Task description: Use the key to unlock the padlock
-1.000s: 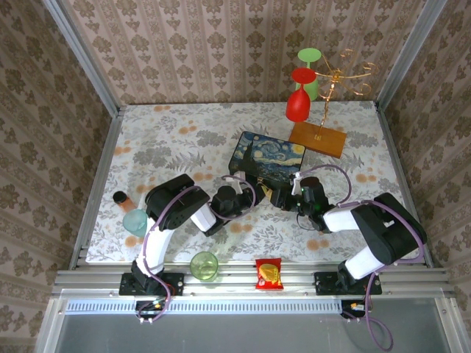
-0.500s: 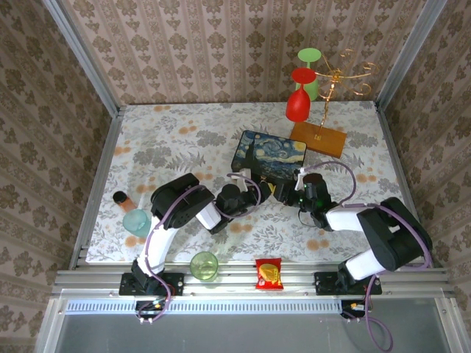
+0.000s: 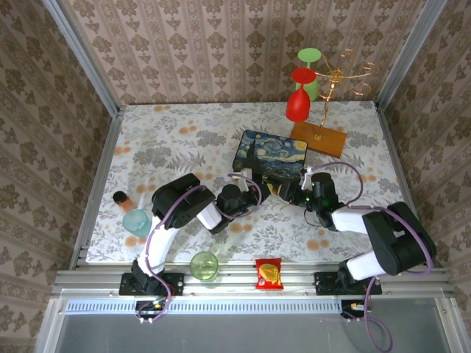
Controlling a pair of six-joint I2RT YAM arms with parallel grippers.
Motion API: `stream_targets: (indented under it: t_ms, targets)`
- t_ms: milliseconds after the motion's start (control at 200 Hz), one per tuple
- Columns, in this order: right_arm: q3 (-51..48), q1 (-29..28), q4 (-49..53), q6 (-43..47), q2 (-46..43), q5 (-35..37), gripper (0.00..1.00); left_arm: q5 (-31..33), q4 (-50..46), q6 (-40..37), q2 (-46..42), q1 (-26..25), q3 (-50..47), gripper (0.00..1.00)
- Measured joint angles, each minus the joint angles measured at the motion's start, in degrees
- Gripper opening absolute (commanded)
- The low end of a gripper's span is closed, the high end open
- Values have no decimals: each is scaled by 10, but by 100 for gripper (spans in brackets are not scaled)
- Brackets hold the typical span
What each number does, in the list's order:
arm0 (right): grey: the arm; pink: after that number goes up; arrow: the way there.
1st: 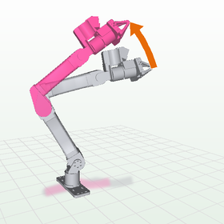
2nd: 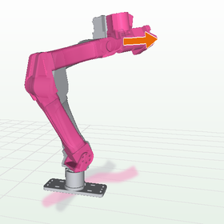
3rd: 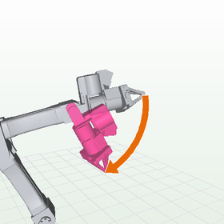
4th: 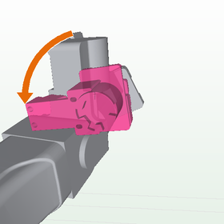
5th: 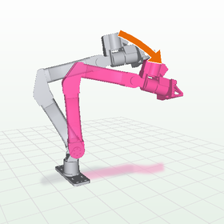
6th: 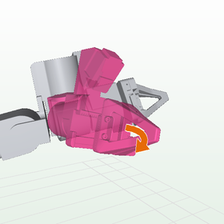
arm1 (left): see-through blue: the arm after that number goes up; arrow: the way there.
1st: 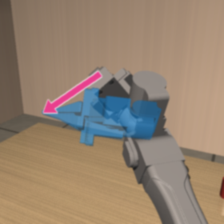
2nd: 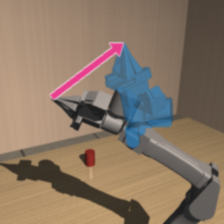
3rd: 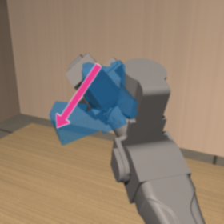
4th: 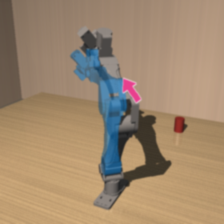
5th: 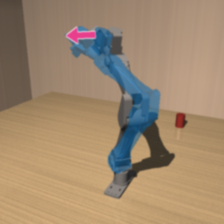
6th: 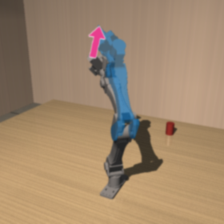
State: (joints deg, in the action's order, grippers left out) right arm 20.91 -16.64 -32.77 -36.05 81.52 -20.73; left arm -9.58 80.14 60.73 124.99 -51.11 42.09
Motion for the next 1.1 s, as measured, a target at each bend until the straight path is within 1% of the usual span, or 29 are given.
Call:
stream_targets:
  t_ms: [75,155,275,355,585,755,985,1100]
  targets:
    - [0,-1,30,21,-23,6,38,-7,0,13,0,3,0,2]
    - [5,-12,66,48,-39,28,36,-14,0,25,0,6,0,1]
    - [25,-54,121,89,-42,66,33,-23,-11,34,-10,11,-6,0]
    - [34,-80,140,108,-40,93,33,-31,-15,47,-14,17,-11,0]
    - [39,-136,156,146,-29,186,32,-48,-25,66,-31,29,-33,0]
    - [71,-188,172,175,24,262,33,-62,-39,73,-38,36,-35,0]
    - [81,-217,167,209,54,327,35,-66,-46,81,-43,36,-36,0]
    - [89,-242,156,231,78,381,32,-69,-52,85,-54,37,-43,0]
